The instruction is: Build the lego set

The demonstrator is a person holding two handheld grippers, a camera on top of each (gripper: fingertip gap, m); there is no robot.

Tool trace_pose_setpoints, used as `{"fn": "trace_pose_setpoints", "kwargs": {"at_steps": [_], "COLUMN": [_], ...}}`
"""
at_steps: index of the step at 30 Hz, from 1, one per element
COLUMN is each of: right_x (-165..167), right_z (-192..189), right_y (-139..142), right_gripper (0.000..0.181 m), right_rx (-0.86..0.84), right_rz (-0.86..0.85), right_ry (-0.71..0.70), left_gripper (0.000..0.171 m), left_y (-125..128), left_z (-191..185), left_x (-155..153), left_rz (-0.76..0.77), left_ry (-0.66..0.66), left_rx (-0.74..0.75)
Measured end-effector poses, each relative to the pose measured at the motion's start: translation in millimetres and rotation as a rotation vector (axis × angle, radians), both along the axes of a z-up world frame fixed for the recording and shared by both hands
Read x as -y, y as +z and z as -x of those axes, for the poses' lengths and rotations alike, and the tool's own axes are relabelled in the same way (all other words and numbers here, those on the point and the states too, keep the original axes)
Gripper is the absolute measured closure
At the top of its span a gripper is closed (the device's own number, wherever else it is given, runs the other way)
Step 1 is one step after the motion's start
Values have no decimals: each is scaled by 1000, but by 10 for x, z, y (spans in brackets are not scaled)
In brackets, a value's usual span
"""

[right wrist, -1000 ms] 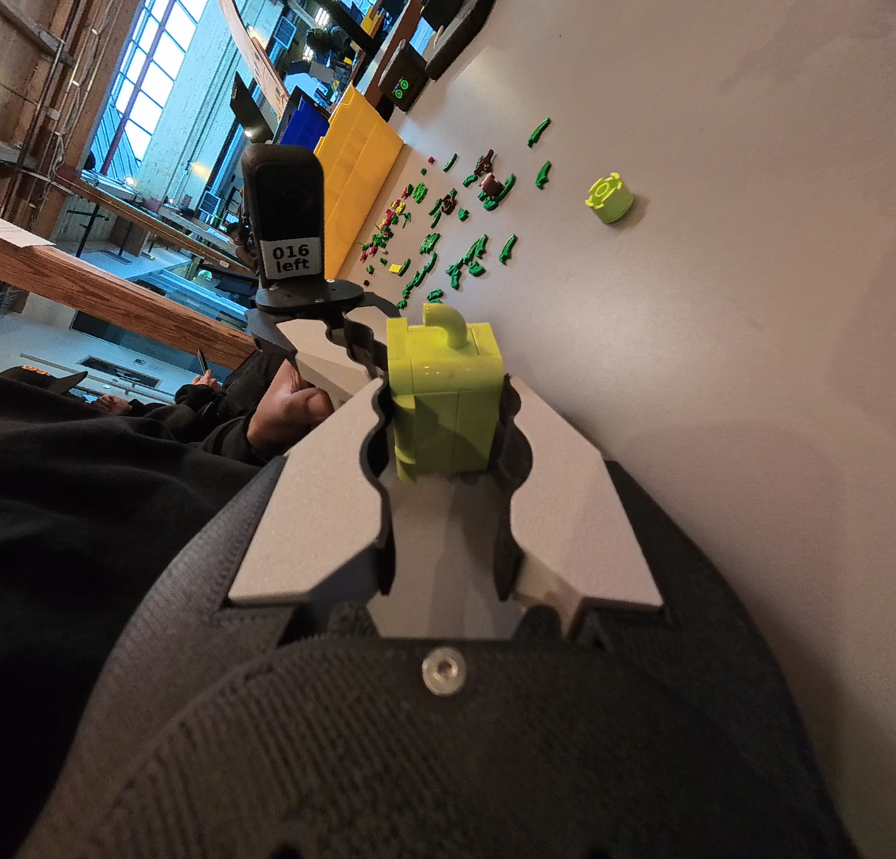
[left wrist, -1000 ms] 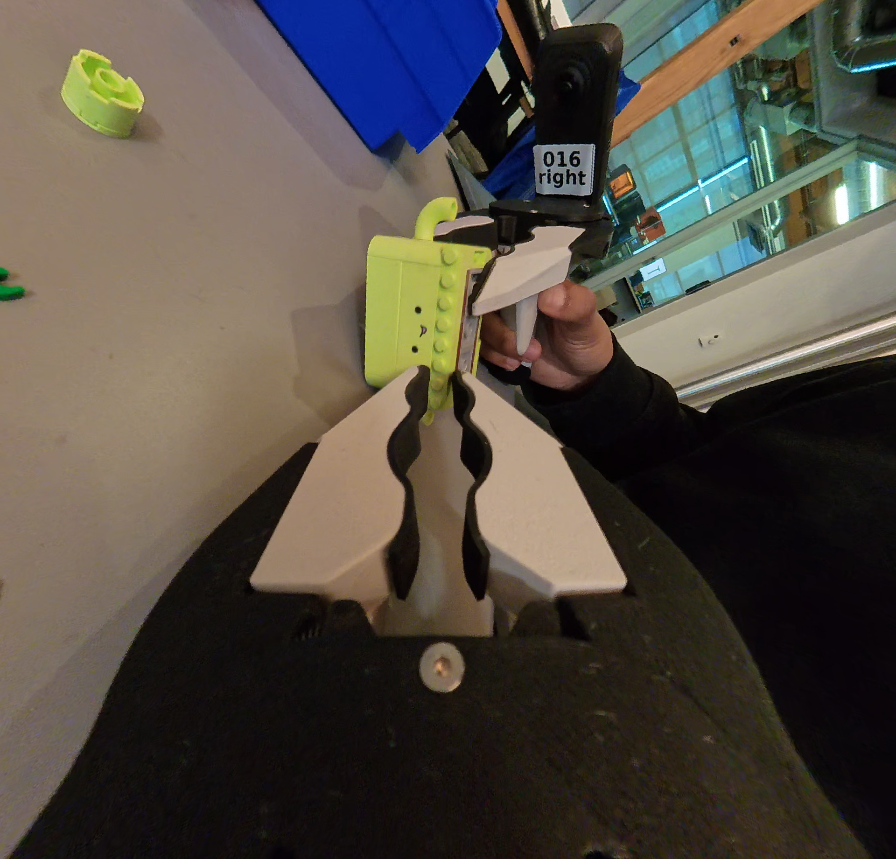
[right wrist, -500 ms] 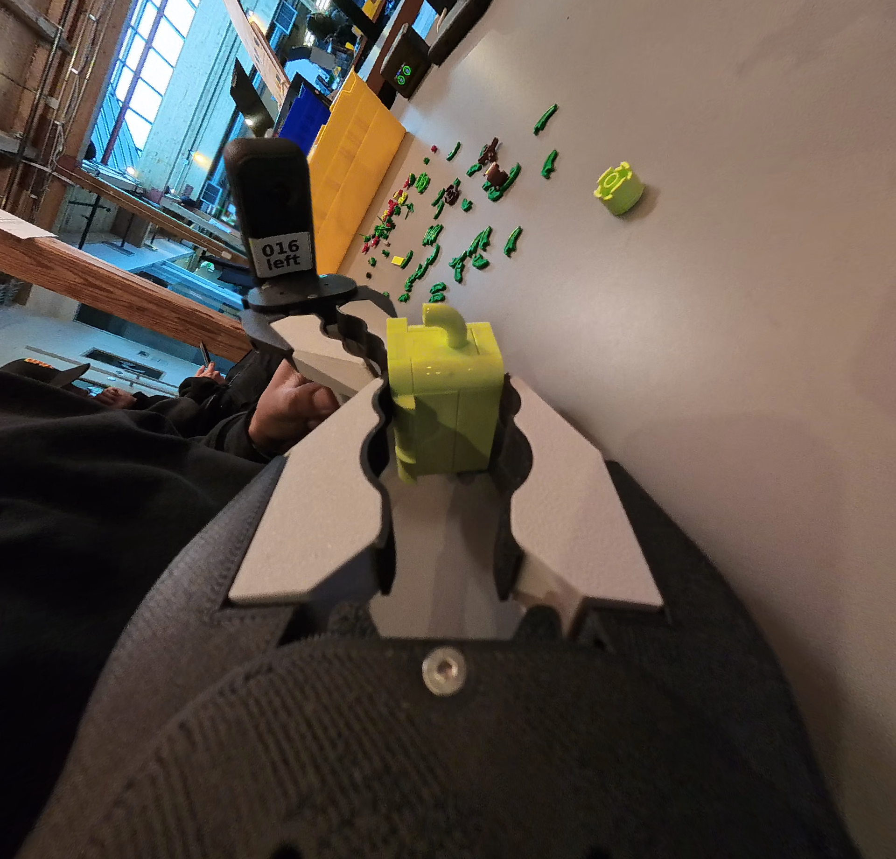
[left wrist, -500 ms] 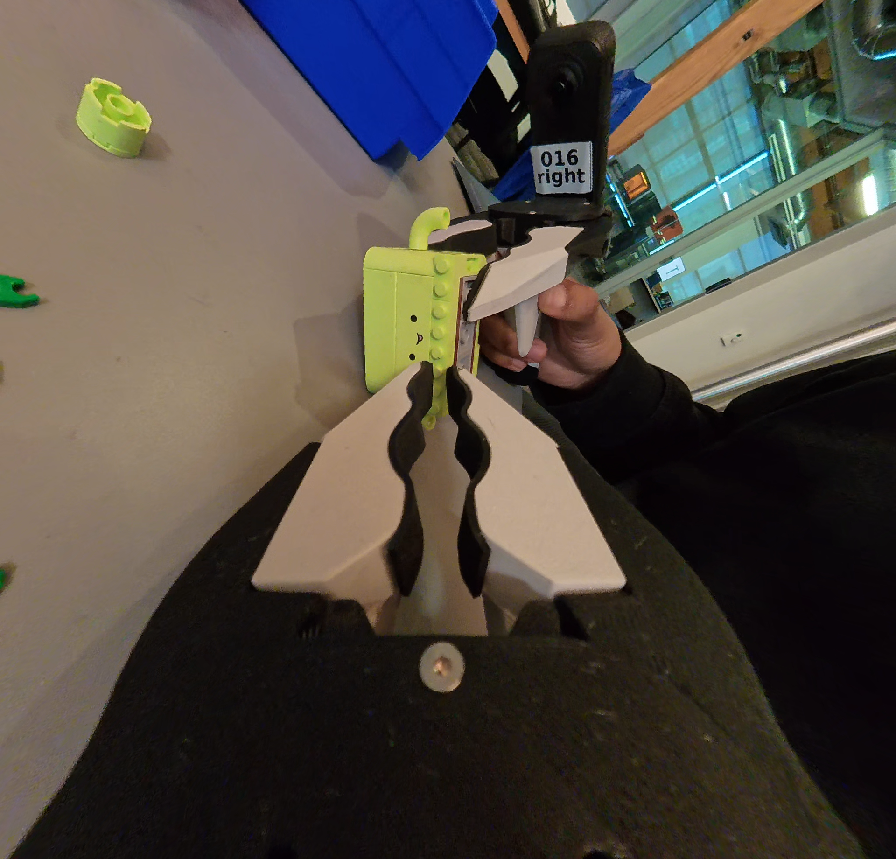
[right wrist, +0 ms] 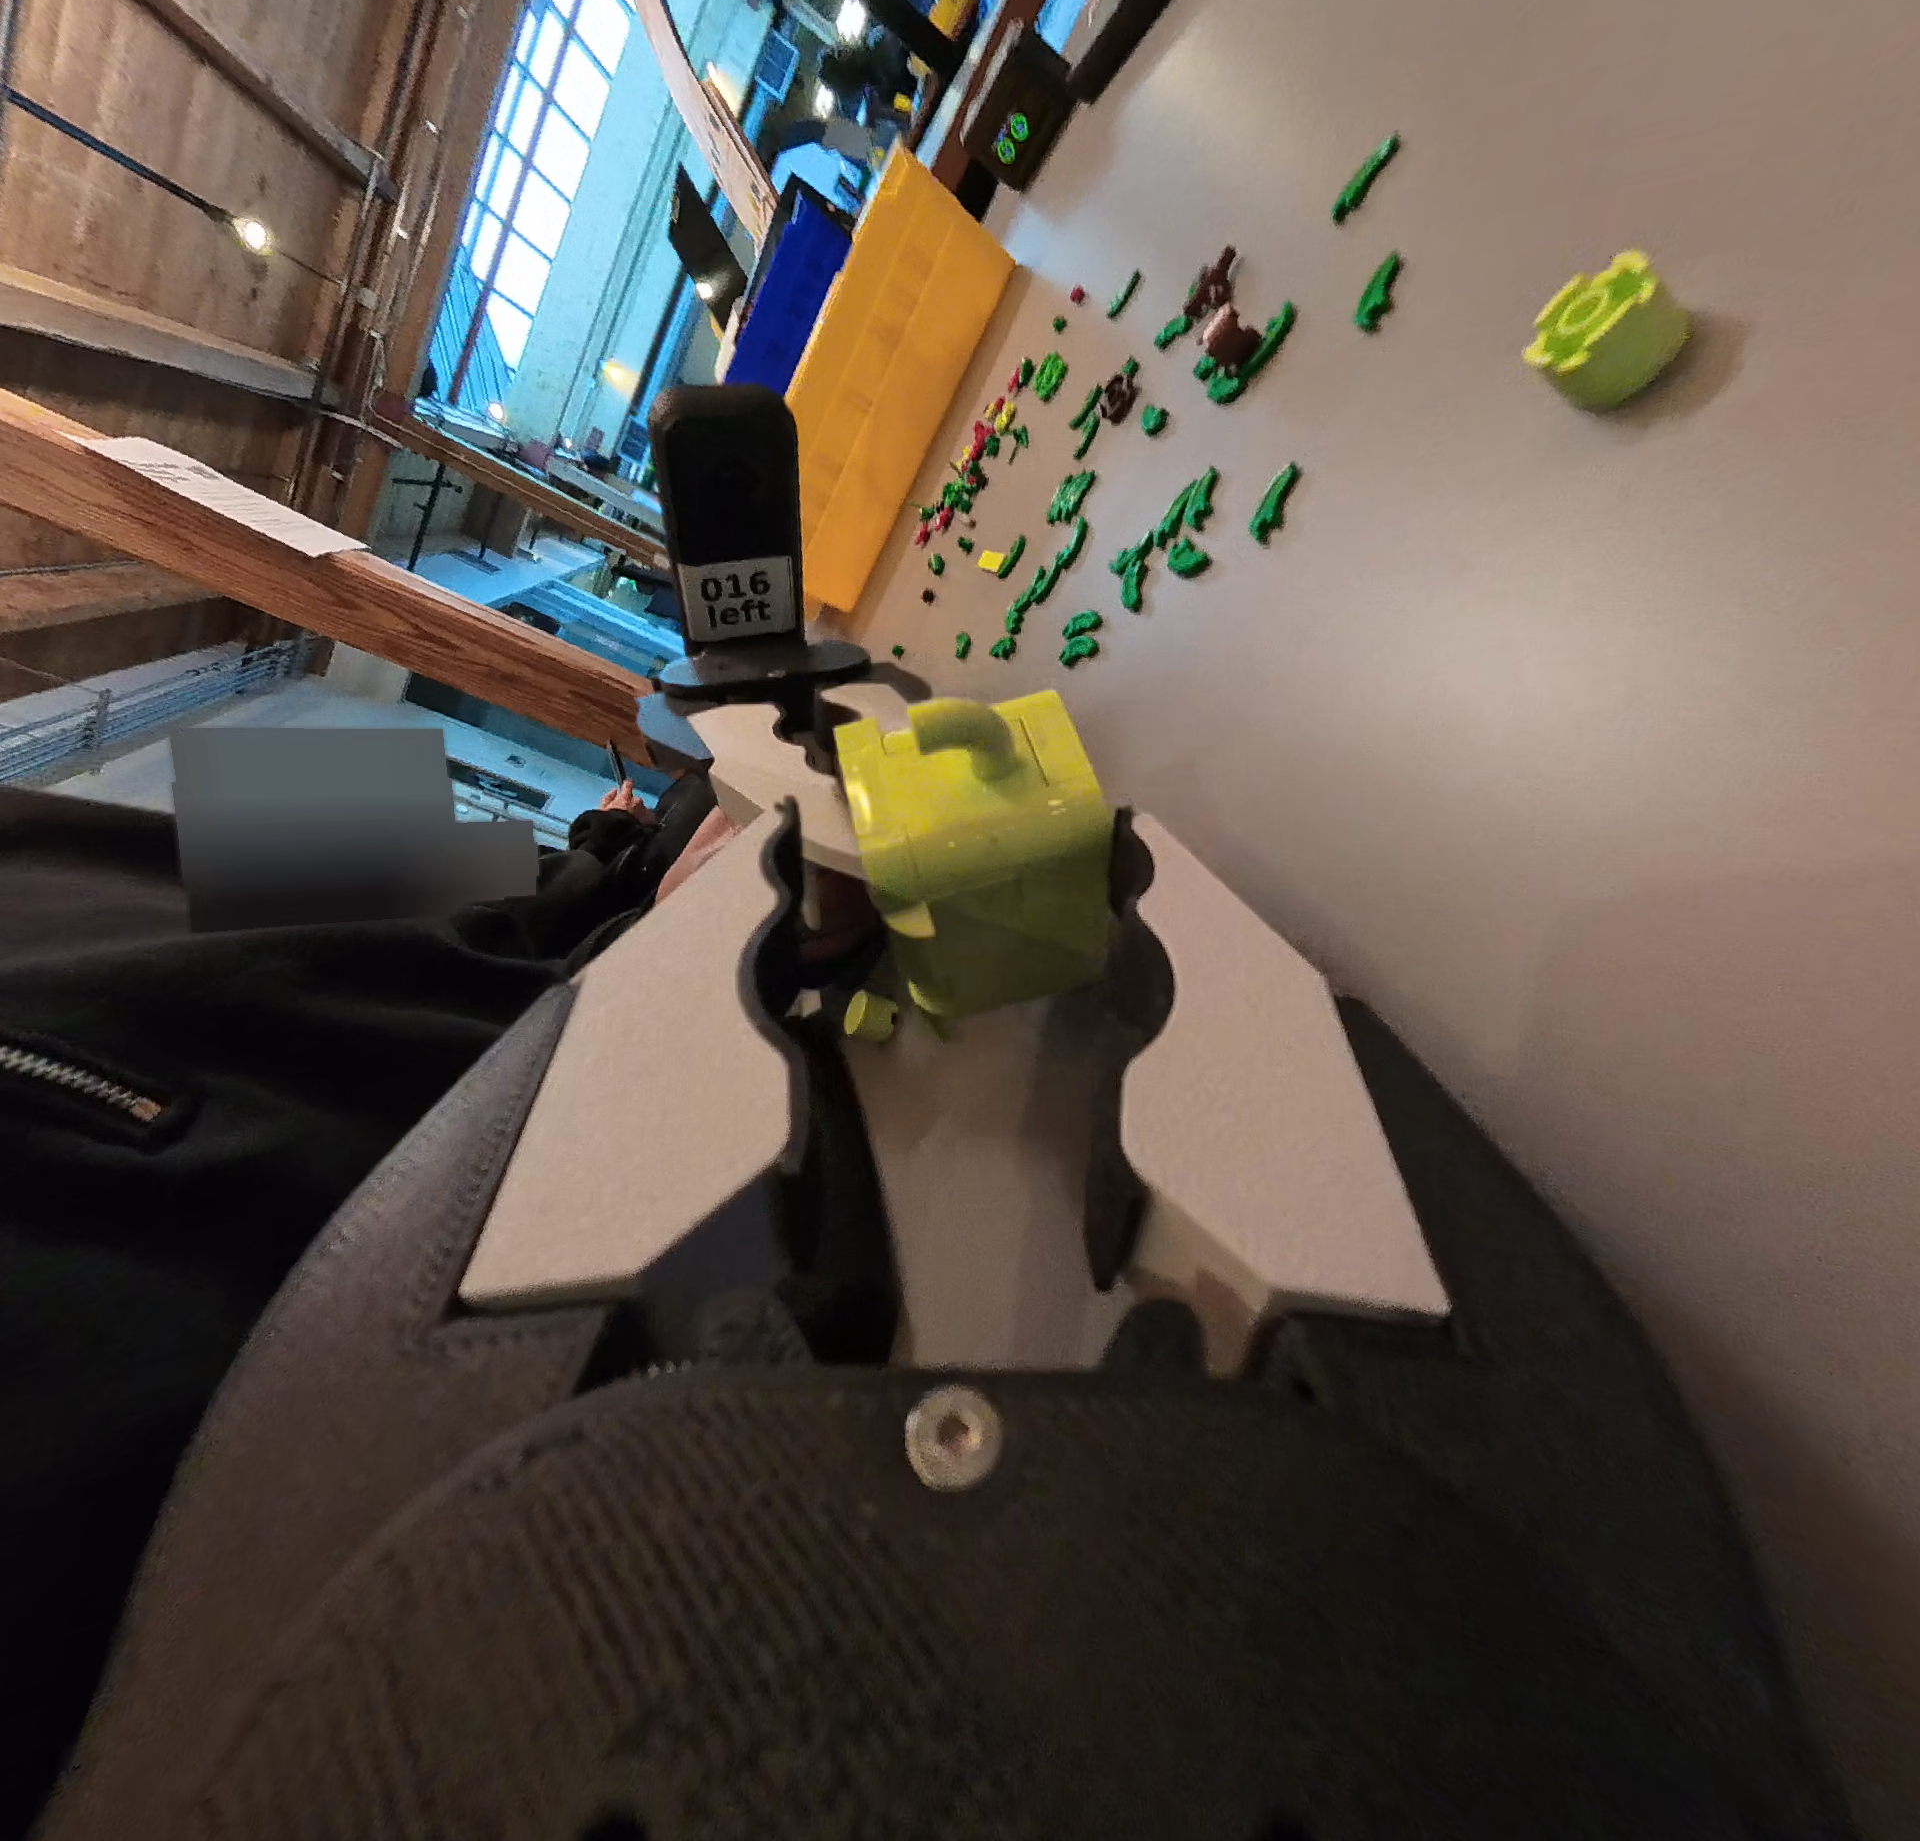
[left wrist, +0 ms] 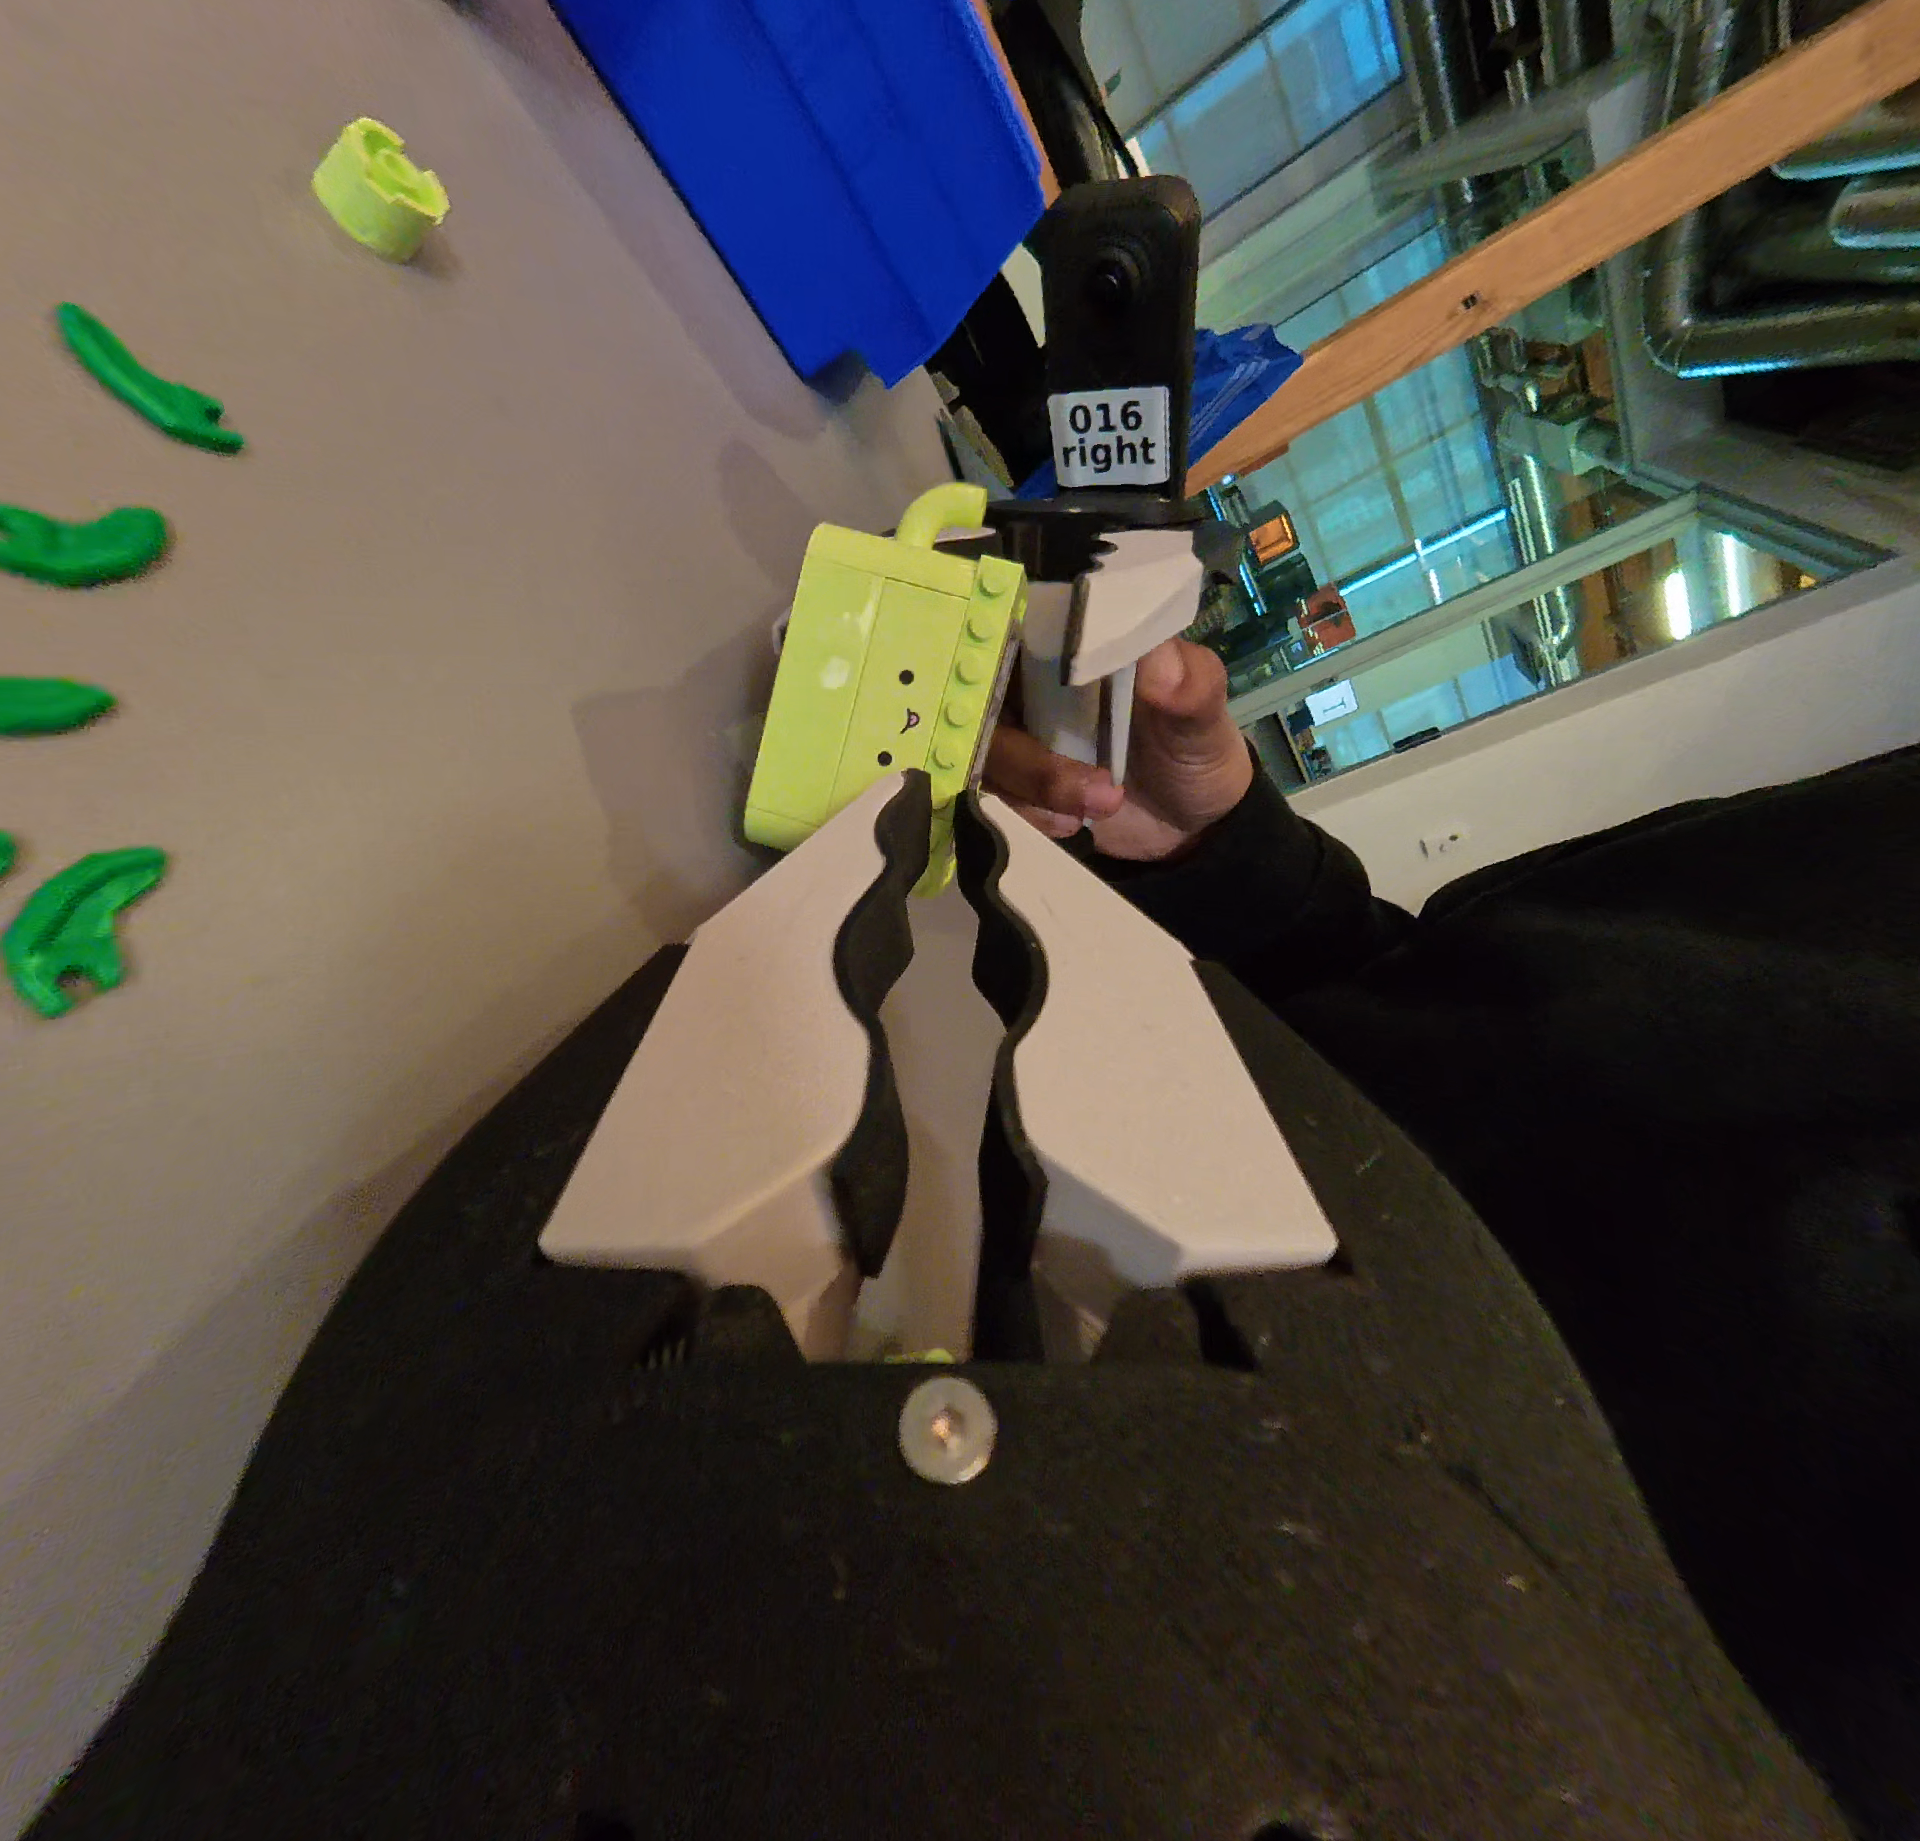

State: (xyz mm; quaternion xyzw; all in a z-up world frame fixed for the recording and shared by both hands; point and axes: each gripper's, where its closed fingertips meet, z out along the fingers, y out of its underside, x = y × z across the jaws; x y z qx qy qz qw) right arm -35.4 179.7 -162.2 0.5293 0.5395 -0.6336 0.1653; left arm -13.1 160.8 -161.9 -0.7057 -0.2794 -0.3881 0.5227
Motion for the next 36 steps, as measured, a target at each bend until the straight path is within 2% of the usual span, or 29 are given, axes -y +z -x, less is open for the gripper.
{"fn": "trace_pose_setpoints", "kwargs": {"at_steps": [5,7,9,10,12,15,17,18,21,24,25,28,30,33,36], "right_x": [174,285,319,298,247,182,167,170,194,249,262,249,227,224,253], "right_z": [-16,-57,-50,-33,-10,13,24,23,20,-7,-15,-15,-16,-33,-52], "right_y": [-102,-101,-84,-85,-69,19,46,48,1,-67,-90,-132,-161,-199,-231], "right_gripper": [118,140,153,152,135,135,127,123,110,107,107,107,107,108,111], "right_rx": [11,-7,-27,-32,-34,-71,-98,-113,-159,-198,-194,-151,-111,-83,-75], "right_rz": [-92,-108,-115,-122,-115,-75,-89,-112,-235,-351,-369,-354,-329,-332,-356], "right_ry": [47,100,103,87,60,16,-9,-16,-28,-7,0,-5,-15,-17,-9], "left_gripper": [171,171,171,171,171,171,171,168,134,99,94,80,72,66,69], "left_y": [34,5,7,20,131,239,214,171,20,-82,-105,-143,-211,-407,-486], "left_z": [48,43,59,72,102,164,182,182,168,126,97,30,81,120,102], "left_x": [80,83,91,108,164,305,395,425,432,332,287,154,94,65,29], "left_rz": [-39,-23,-20,-25,-82,-136,-122,-97,18,135,168,252,332,453,474], "left_ry": [43,40,49,54,66,102,122,131,159,153,136,98,110,67,13], "left_rx": [60,51,31,27,40,19,-41,-86,-210,-368,-442,-714,-814,-793,-735]}}
